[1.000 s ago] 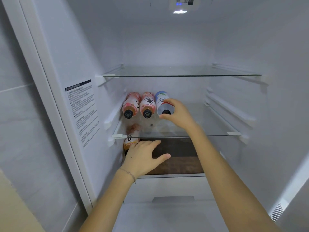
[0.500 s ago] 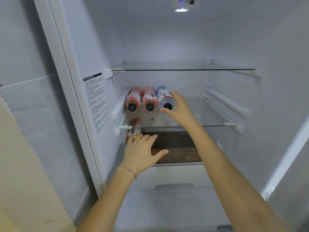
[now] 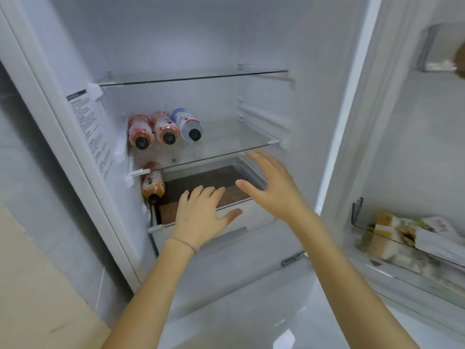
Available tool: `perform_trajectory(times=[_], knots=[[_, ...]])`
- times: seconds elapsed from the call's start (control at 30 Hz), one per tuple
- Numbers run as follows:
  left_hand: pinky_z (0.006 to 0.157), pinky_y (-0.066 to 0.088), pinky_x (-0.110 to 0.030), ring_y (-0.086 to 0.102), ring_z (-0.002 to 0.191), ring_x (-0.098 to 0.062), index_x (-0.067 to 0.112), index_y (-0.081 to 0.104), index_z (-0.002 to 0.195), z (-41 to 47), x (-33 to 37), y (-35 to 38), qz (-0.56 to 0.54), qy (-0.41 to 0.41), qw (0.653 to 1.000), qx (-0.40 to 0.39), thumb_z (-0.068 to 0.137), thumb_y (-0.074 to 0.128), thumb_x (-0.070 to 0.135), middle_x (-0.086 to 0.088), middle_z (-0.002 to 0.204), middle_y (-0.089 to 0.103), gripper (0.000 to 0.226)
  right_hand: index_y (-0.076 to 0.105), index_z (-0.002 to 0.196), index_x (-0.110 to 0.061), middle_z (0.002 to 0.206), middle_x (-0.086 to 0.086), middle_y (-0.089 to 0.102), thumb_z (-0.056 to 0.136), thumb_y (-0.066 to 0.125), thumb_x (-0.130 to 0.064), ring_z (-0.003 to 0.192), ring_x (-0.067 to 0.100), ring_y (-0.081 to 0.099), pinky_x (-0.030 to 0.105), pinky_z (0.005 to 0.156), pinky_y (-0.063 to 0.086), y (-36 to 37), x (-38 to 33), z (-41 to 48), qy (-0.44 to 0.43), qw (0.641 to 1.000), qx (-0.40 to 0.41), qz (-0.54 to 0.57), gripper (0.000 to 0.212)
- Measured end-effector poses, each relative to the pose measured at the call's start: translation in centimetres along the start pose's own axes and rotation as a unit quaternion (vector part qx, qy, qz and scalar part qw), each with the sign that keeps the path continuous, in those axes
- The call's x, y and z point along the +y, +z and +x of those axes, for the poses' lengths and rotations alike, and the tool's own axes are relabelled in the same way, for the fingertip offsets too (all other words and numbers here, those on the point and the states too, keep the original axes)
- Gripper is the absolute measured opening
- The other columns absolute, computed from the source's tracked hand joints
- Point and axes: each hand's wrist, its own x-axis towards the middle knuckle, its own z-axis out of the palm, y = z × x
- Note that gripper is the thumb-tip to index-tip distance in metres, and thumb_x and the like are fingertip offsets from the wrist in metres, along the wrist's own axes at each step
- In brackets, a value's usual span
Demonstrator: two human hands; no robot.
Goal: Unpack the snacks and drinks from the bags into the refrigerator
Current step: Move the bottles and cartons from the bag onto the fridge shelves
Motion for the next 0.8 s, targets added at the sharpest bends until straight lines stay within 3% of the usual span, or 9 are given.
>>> perform_trajectory(times=[0.1, 0.23, 0.37, 0.47, 0.67, 0.8], knots=[[0.112, 0.025, -0.042, 0.034, 0.139, -0.019, 0.031, 0.039, 0.144, -0.6, 3.5, -0.7, -0.027, 0.045, 0.999, 0.012, 0.069, 0.004, 0.082, 0.008, 0.147, 0.044, 0.098, 0.033, 0.147, -0.037, 0.154, -0.012, 0.029, 0.088, 0.059, -0.053, 0.142, 0.007, 0.022, 0.024, 0.111, 0.022, -4.5, 0.6, -5.6, 0.015, 0.999, 0.027, -0.012, 0.066], [0.104, 0.035, -0.045, 0.049, 0.126, -0.025, 0.025, 0.055, 0.132, -0.3, 8.9, -1.7, -0.068, 0.109, 0.991, 0.046, 0.074, 0.018, 0.080, 0.001, 0.131, 0.059, 0.088, 0.035, 0.147, -0.034, 0.155, -0.008, 0.030, 0.088, 0.058, -0.055, 0.143, 0.013, 0.023, 0.036, 0.115, 0.026, -9.7, 1.9, -9.9, 0.043, 0.990, 0.072, -0.109, 0.067], [0.096, 0.042, -0.042, 0.056, 0.118, -0.027, 0.021, 0.058, 0.131, -0.5, 15.5, -2.5, -0.093, 0.182, 0.977, 0.067, 0.079, 0.023, 0.080, -0.002, 0.125, 0.063, 0.086, 0.032, 0.148, -0.035, 0.156, -0.008, 0.028, 0.087, 0.054, -0.059, 0.145, 0.017, 0.021, 0.042, 0.116, 0.024, -15.1, 3.4, -14.7, 0.088, 0.978, 0.101, -0.161, 0.069], [0.096, 0.044, -0.042, 0.057, 0.116, -0.027, 0.021, 0.058, 0.130, -2.2, 21.3, -3.9, -0.148, 0.236, 0.956, 0.087, 0.080, 0.030, 0.077, -0.002, 0.124, 0.064, 0.081, 0.034, 0.146, -0.035, 0.154, -0.008, 0.032, 0.082, 0.045, -0.064, 0.144, 0.018, 0.024, 0.041, 0.114, 0.027, -19.5, 4.0, -19.7, 0.112, 0.963, 0.135, -0.207, 0.071], [0.098, 0.040, -0.040, 0.051, 0.122, -0.022, 0.027, 0.054, 0.133, -7.4, 34.3, -6.5, -0.226, 0.316, 0.918, 0.081, 0.078, 0.030, 0.078, 0.004, 0.128, 0.060, 0.079, 0.035, 0.146, -0.034, 0.153, -0.007, 0.034, 0.084, 0.050, -0.061, 0.145, 0.018, 0.024, 0.040, 0.116, 0.025, -29.1, 6.0, -31.9, 0.192, 0.925, 0.197, -0.262, 0.070], [0.101, 0.040, -0.041, 0.049, 0.124, -0.022, 0.024, 0.055, 0.133, -11.4, 44.0, -6.8, -0.254, 0.406, 0.875, 0.068, 0.082, 0.033, 0.076, 0.002, 0.130, 0.059, 0.076, 0.035, 0.147, -0.032, 0.155, -0.005, 0.032, 0.084, 0.055, -0.059, 0.145, 0.018, 0.021, 0.044, 0.117, 0.024, -35.8, 8.1, -40.8, 0.279, 0.880, 0.224, -0.312, 0.071]])
